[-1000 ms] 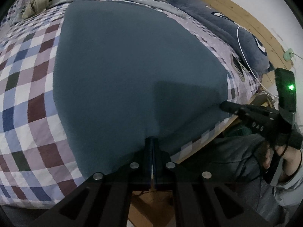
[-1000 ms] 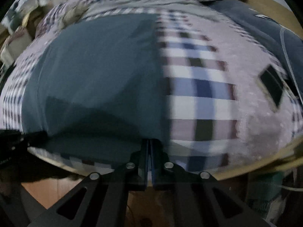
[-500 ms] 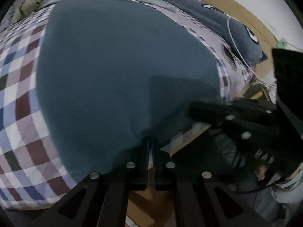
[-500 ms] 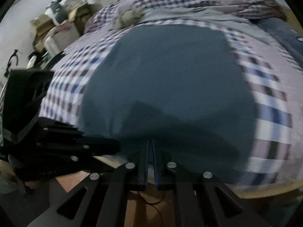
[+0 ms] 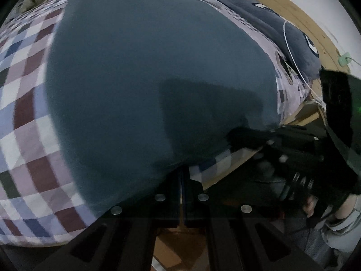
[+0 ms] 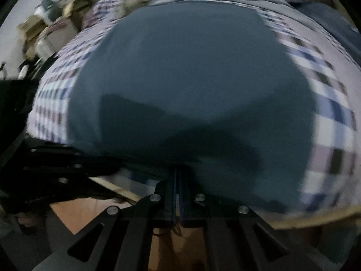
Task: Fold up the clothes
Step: 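Press both open tools down on the folded teal shirt, then close both tools on the edge of the folded teal shirt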
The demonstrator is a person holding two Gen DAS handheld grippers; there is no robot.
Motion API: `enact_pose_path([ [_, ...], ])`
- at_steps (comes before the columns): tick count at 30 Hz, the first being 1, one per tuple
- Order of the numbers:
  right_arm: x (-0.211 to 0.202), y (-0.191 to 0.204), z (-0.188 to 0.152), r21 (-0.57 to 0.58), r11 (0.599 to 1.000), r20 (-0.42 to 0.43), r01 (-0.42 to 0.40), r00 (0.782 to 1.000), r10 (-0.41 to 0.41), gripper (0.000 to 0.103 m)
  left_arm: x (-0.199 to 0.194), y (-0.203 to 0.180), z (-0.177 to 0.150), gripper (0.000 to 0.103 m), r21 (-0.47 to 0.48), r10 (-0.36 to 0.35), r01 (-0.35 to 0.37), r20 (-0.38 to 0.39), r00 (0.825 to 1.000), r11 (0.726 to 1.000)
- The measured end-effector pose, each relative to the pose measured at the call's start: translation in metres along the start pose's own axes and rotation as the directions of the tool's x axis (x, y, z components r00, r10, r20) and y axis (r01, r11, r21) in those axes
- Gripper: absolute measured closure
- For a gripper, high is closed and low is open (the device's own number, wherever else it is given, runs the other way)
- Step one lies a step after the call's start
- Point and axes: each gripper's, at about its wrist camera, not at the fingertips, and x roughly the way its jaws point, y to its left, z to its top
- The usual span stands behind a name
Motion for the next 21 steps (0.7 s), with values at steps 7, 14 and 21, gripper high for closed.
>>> enact_pose_path([
  [7,-0.021,-0.067,-0.011,0.244,0.962,-0.012,0.120,0.993,-0.121,0.103,-0.025,0.033,-0.008,0.102,-0.138,0.009,-0.004,0.035,0.999,0.990],
  [14,-0.053,-0.092,-0.015,0.354,0.922,0.001,0.158,0.986,-0.169,0.097,-0.066,0.058,-0.020,0.102,-0.270,0.039,-0.014,0.086,0.996,0.963],
  [21,-0.113,-0.108,0.005,0.367,0.930,0.209,0.000,0.975,-0.082,0.063,-0.137,0.091,-0.002,0.092,-0.305,-0.056,0.179,0.371,0.927,0.935],
])
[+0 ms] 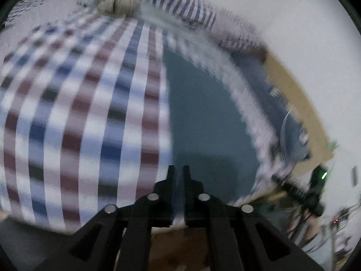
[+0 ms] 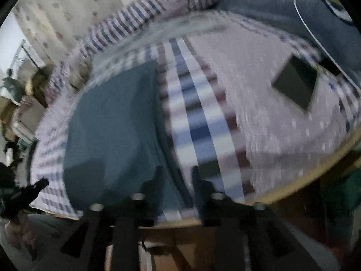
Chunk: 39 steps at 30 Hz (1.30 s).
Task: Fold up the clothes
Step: 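Close both tools on the edge of the folded teal shirt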
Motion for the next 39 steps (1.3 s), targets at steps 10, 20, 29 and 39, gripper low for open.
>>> enact_pose_path([
  [10,0.013,-0.003,0.077,0.053,0.970,0.159,-0.236,0.961,0.225,0.029,0.026,0.042,0.112,0.017,-0.048,-0.204,0.214,0.157,0.966,0.976],
  [20,0.087,0.003,0.120,0.117,0.931,0.156,-0.344,0.933,0.325,0.028,0.140,0.043,0.190,0.018,-0.006,-0.171,0.171,-0.044,0.984,0.985],
  [29,0.148,0.019,0.149,0.048,0.927,0.035,-0.373,0.928,0.371,0.026,0.177,0.045,0.208,0.017,-0.016,-0.232,0.232,-0.113,0.966,0.973],
  [39,0.169,-0.003,0.193,0.039,0.937,0.009,-0.346,0.938,0.346,0.010,0.198,0.039,0.218,0.017,-0.035,-0.265,0.263,-0.145,0.953,0.964],
])
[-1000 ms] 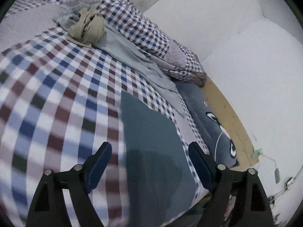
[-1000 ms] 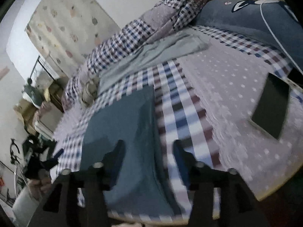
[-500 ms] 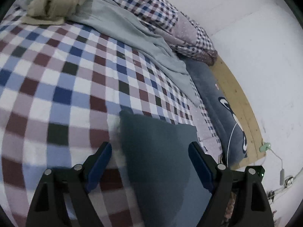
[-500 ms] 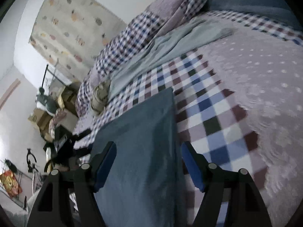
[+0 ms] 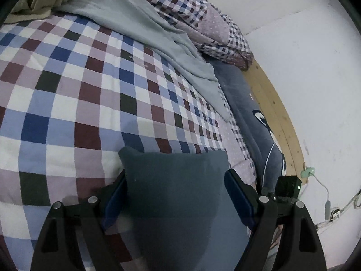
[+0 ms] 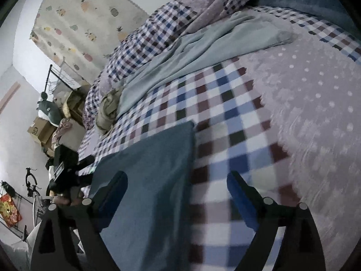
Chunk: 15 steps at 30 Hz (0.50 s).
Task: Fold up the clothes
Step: 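Close both tools on the edge of the folded teal shirt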
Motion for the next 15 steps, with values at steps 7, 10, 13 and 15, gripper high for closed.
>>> enact_pose_path([
  [7,0.048,-0.008,0.040,-0.009,0.999,-0.141,-0.048,0.989,0.047,0.010,0.000,-0.002,-0.001,0.018,0.014,0.024,-0.024,-0.034,0.999,1.000],
  [10,0.072,-0.008,0.051,-0.052,0.998,-0.226,-0.038,0.974,0.026,0.009,0.003,-0.004,0.000,0.017,0.018,0.029,-0.029,-0.047,0.998,0.999],
  [13,0.088,-0.013,0.059,-0.046,0.996,-0.269,-0.071,0.962,0.056,0.002,0.005,-0.005,0.001,0.017,0.022,0.036,-0.035,-0.057,0.998,0.999],
  [15,0.095,-0.014,0.061,-0.035,0.994,-0.286,-0.107,0.954,0.092,0.000,0.007,-0.006,0.001,0.015,0.028,0.040,-0.038,-0.065,0.997,0.999],
])
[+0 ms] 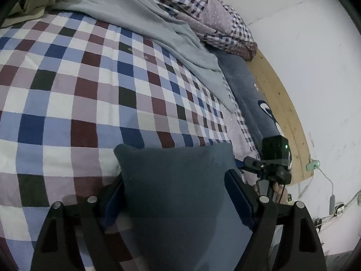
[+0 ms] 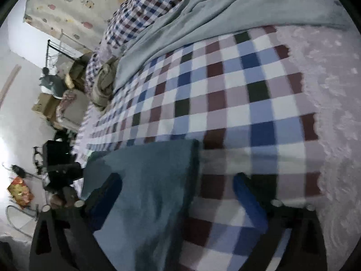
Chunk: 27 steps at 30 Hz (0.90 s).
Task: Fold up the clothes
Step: 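Close both tools on the edge of the folded teal shirt, then lift the folded teal shirt off the bedding with both tools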
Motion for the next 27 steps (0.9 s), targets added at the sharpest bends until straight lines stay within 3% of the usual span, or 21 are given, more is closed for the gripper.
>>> enact_pose_path([
  [7,0.024,0.014,0.000,-0.076,0.991,-0.073,-0.113,0.991,0.108,0.000,0.009,-0.010,0.003,0.002,0.023,-0.010,0.010,-0.010,1.000,1.000],
  [15,0.045,0.037,-0.007,-0.097,0.974,-0.104,-0.204,0.975,0.194,0.000,0.012,-0.019,0.001,0.003,0.051,-0.010,0.010,0.002,1.000,0.999],
  [17,0.044,0.035,-0.006,-0.079,0.969,-0.090,-0.234,0.970,0.227,0.000,0.012,-0.019,0.001,0.007,0.050,-0.027,0.026,0.008,1.000,0.998],
  [20,0.039,0.032,-0.005,-0.058,0.957,-0.070,-0.285,0.957,0.281,0.001,0.011,-0.017,0.001,0.022,0.039,-0.012,0.011,0.016,1.000,0.999],
  [24,0.031,0.023,-0.004,-0.035,0.949,-0.052,-0.313,0.949,0.311,0.007,0.009,-0.003,0.002,0.059,-0.017,0.049,-0.049,0.031,0.998,0.999],
  [27,0.025,0.017,-0.005,-0.028,0.948,-0.047,-0.318,0.947,0.316,0.008,0.008,0.005,0.001,0.065,-0.042,0.034,-0.032,0.040,0.999,0.999],
])
